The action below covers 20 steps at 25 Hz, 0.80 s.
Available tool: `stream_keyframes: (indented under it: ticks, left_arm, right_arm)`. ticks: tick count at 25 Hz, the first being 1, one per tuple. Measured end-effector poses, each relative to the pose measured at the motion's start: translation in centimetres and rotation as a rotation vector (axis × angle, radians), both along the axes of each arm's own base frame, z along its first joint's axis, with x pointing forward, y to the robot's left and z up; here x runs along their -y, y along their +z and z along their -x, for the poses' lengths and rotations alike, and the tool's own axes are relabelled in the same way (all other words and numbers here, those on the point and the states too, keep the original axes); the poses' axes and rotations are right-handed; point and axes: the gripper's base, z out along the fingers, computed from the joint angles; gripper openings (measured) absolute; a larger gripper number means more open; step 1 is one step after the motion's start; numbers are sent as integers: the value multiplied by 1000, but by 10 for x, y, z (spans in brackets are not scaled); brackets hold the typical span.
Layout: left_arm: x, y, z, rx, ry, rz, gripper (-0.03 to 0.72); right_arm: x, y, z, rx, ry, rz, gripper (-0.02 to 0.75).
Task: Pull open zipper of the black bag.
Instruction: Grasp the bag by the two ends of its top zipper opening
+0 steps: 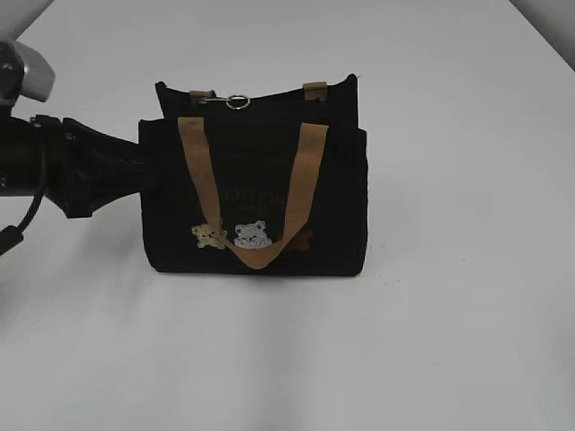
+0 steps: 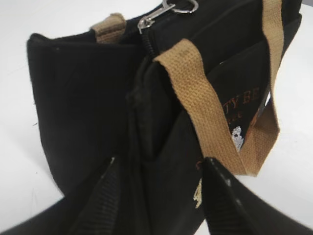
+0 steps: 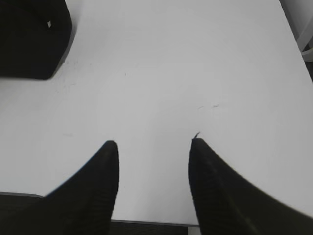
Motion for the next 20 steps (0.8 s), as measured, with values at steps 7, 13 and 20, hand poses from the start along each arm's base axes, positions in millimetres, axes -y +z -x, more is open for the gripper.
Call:
stream_keyframes:
  ticks: [7,13,20]
  left_arm:
    - [12,-10,-15,-23,-45,21,240]
    - [24,-15,-15,-38,-71,25,84]
    - [25,-15,-15,-38,-72,25,84]
  right_arm:
    - [-7,1,0,5,56,-68,371]
    - [-24,16,-31,-22,241,-133,371]
    - [-39,42,-151,-9,409,-288,371]
